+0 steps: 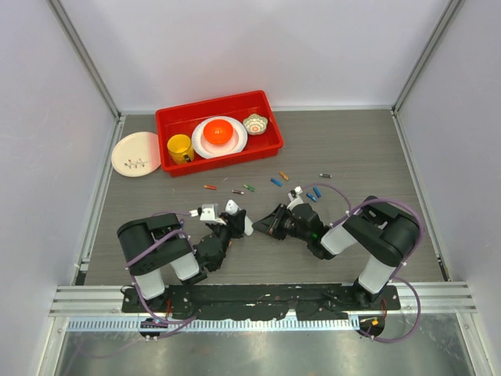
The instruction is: Load the batteries into the remote control
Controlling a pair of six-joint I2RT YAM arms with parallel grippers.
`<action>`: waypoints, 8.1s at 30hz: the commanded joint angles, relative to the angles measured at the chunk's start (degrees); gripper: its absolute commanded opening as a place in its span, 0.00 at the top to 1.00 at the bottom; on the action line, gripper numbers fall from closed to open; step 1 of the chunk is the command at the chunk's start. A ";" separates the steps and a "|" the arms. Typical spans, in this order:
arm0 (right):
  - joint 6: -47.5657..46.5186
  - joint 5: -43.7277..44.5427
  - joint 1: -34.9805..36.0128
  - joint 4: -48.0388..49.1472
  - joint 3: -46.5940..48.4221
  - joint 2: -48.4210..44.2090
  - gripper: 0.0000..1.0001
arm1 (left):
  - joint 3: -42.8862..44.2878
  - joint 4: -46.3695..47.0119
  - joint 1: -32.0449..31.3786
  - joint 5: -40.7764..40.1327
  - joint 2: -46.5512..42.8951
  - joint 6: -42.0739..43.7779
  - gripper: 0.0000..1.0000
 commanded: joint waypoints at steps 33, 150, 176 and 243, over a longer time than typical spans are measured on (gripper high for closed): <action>-0.81 1.14 -1.93 4.48 -3.18 -6.17 0.84 | -3.43 -0.33 -2.41 0.63 3.86 4.75 1.00; -58.64 19.61 -1.84 -51.25 45.68 6.92 0.54 | -3.87 -52.89 36.35 83.16 -75.06 -41.65 1.00; -60.31 20.13 -2.02 -52.38 50.96 16.41 0.54 | -3.60 -57.20 36.35 82.19 -75.94 -40.25 1.00; -46.51 24.43 0.27 -78.05 29.51 -8.37 0.58 | -4.66 -49.20 36.35 75.95 -64.77 -34.71 1.00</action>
